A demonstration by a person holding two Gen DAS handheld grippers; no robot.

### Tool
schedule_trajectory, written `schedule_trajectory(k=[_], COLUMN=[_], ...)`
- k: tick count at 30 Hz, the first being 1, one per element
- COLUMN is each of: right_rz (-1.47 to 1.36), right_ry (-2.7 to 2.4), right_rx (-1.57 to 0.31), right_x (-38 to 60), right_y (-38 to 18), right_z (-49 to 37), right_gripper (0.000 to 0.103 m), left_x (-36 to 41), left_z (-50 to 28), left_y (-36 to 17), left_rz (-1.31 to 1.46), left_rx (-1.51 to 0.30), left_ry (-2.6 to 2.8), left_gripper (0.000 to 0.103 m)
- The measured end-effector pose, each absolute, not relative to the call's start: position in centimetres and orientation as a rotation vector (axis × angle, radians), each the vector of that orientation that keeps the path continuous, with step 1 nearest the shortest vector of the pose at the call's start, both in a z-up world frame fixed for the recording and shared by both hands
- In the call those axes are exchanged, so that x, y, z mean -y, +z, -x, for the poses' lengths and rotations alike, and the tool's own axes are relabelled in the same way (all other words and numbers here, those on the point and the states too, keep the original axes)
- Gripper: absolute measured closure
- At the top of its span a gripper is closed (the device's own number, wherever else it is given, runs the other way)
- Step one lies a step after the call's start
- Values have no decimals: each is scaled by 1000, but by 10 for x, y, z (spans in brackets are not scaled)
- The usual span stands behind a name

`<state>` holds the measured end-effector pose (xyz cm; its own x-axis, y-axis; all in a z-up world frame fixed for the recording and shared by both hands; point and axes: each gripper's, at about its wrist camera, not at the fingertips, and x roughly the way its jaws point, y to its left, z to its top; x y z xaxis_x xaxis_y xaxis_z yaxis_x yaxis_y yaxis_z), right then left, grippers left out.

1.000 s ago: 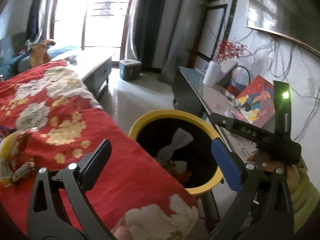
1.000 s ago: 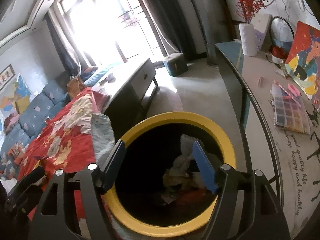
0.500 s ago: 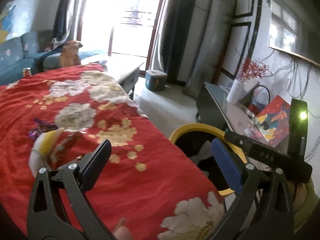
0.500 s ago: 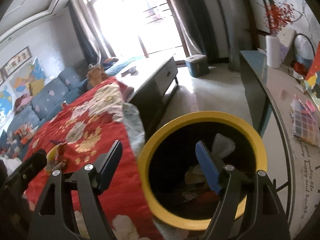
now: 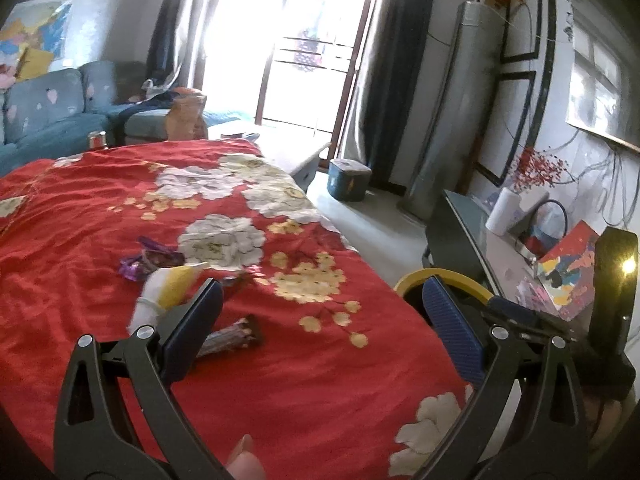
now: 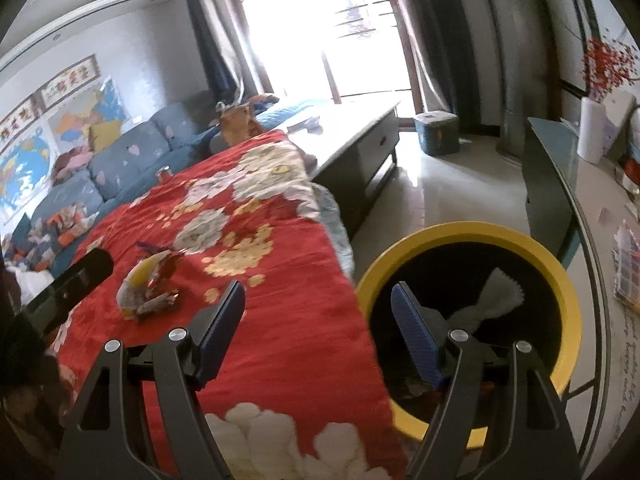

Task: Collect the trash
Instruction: 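Move both open tools back over the remaining wrappers on the bedspread, then grasp the yellow-white chip bag with the left tool while the right tool grasps a red wrapper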

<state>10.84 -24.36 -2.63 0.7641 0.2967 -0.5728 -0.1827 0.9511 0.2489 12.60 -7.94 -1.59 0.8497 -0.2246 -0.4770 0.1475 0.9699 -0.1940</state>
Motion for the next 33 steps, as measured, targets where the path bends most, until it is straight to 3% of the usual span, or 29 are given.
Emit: schedule_trajectory(k=[30,33], right_rz=[-84,-80], right_ry=[449,460], right_rx=[-704,-711], right_x=[130,118], right_y=[-24,-25], right_z=[-141,-147], right_gripper=[30,30], left_x=[-49,-57], left_z=[-123,-125], left_y=[-39,-44], left_rz=[338,357], left_rx=[-554,-569], left_ry=[37,37], left_gripper=[11,15])
